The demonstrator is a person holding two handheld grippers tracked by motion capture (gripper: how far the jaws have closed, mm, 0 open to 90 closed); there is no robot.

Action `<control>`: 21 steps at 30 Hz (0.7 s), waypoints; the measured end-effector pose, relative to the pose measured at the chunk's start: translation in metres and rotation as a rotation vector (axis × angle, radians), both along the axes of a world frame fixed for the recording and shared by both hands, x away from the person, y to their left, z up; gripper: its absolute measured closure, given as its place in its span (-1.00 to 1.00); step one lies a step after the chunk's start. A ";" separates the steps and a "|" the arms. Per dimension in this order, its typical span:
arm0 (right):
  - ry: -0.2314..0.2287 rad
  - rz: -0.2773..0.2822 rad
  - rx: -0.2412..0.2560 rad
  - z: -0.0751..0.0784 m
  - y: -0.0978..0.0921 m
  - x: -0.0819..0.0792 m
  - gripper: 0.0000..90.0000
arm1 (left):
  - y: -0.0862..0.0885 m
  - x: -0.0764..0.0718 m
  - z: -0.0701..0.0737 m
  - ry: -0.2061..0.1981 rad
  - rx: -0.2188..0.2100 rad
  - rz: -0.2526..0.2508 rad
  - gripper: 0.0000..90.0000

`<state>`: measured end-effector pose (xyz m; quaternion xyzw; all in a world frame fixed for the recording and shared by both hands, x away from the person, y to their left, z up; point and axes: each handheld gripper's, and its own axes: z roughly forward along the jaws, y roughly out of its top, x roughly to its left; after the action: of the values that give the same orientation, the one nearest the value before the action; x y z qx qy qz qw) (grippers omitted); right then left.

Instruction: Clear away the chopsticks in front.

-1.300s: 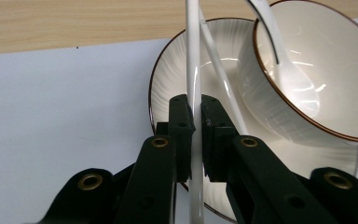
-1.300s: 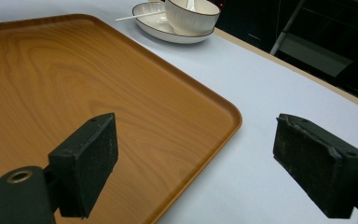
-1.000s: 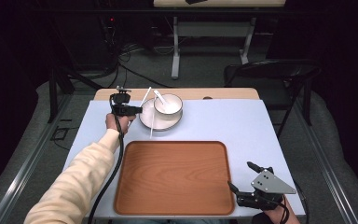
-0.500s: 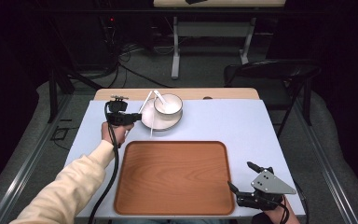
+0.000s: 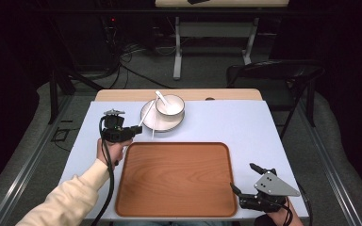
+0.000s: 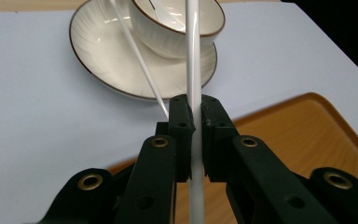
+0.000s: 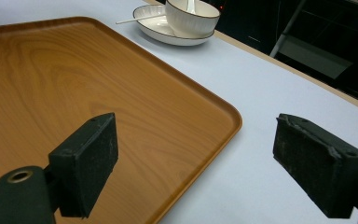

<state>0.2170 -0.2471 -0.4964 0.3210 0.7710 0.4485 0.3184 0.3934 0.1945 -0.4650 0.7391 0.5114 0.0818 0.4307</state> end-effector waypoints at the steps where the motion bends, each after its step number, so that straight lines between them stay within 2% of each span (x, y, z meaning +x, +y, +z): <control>1: 0.000 0.000 -0.001 0.000 0.000 0.000 -0.70 | 0.001 -0.004 -0.001 0.002 -0.008 0.001 0.87; 8: -0.002 0.000 -0.005 0.000 0.000 0.000 -0.70 | 0.001 -0.033 -0.011 0.018 -0.038 -0.024 0.87; 16: -0.002 0.000 -0.006 0.000 0.001 0.000 -0.70 | 0.004 -0.055 -0.019 0.016 -0.063 -0.010 0.87; 21: 0.001 0.001 -0.008 0.000 0.002 0.001 -0.70 | 0.009 -0.067 -0.031 0.051 -0.098 0.003 0.87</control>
<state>0.2177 -0.2453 -0.4964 0.3196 0.7732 0.4452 0.3191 0.3260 0.2032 -0.4960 0.7183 0.5265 0.0385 0.4532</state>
